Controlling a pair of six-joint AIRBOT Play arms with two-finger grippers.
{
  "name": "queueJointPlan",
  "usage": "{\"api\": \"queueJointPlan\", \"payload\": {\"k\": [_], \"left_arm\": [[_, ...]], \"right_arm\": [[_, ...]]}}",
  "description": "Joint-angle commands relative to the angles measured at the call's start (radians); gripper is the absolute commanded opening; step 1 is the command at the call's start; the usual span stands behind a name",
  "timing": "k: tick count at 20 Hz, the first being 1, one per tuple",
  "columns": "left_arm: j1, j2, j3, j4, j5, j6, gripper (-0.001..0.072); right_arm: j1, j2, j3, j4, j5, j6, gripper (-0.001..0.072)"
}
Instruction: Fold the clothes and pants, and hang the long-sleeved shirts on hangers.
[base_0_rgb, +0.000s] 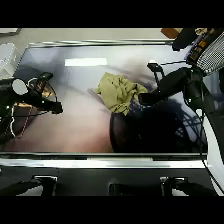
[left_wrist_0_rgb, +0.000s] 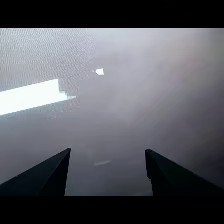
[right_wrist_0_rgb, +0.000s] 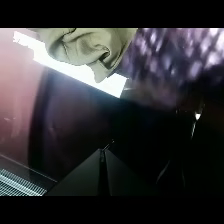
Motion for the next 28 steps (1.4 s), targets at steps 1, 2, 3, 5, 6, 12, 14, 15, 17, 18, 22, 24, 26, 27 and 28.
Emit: {"api": "queueJointPlan", "payload": {"k": [1, 2, 3, 5, 6, 12, 14, 15, 17, 18, 22, 24, 26, 27, 28], "left_arm": [[0.0, -0.001, 0.0, -0.002, 0.049, 0.007, 0.0536], [0.0, -0.001, 0.0, -0.002, 0.05, 0.007, 0.0535], [0.0, -0.001, 0.0, -0.01, 0.05, 0.007, 0.0535], [0.0, -0.001, 0.0, -0.026, 0.05, 0.007, 0.0536], [0.0, -0.001, 0.0, -0.045, 0.05, 0.007, 0.0536], [0.0, -0.001, 0.0, -0.215, 0.193, 0.007, 0.0536], [0.0, -0.001, 0.0, -0.261, 0.24, 0.007, 0.0536], [0.0, -0.001, 0.0, -0.274, 0.252, 0.007, 0.0536], [0.0, -0.004, 0.0, -0.278, 0.256, -0.043, 0.0534], [0.0, -0.015, 0.0, -0.278, 0.293, -0.158, 0.0536], [0.0, -0.167, 0.001, -0.48, 0.426, -0.252, 0.072], [-0.002, -0.298, 0.003, -0.721, 0.463, -0.177, 0.072], [-0.006, -0.423, 0.018, -0.943, 0.492, -0.064, 0.072], [-0.009, -0.473, 0.034, -1.019, 0.503, -0.017, 0.072], [-0.015, -0.52, 0.059, -1.079, 0.514, 0.019, 0.072]], "right_arm": [[0.0, -0.001, 0.0, 0.001, 0.0, 0.001, 0.003], [0.0, 0.0, 0.0, 0.001, 0.0, 0.001, 0.003], [0.0, -0.001, 0.0, 0.0, 0.0, 0.001, 0.003], [0.0, -0.001, 0.0, 0.001, 0.0, 0.001, 0.003], [0.0, 0.0, 0.0, 0.001, 0.0, 0.001, 0.0031], [0.0, 0.0, 0.0, 0.005, 0.0, 0.001, 0.0031], [0.0, 0.0, 0.0, 0.005, 0.0, 0.002, 0.0031], [0.0, 0.0, 0.0, 0.005, 0.0, 0.002, 0.0031], [0.0, 0.0, 0.0, 0.024, -0.021, 0.04, 0.0031], [0.001, 0.0, 0.0, 0.032, -0.026, 0.054, 0.0031], [-0.002, 0.011, 0.0, 0.082, -0.057, 0.06, 0.0079], [-0.002, 0.028, 0.0, 0.082, -0.068, 0.052, 0.0079], [-0.002, 0.049, 0.0, 0.081, -0.086, 0.05, 0.0079], [-0.002, 0.06, 0.0, 0.082, -0.098, 0.051, 0.0079], [-0.002, 0.07, 0.0, 0.082, -0.111, 0.051, 0.0079]]}}
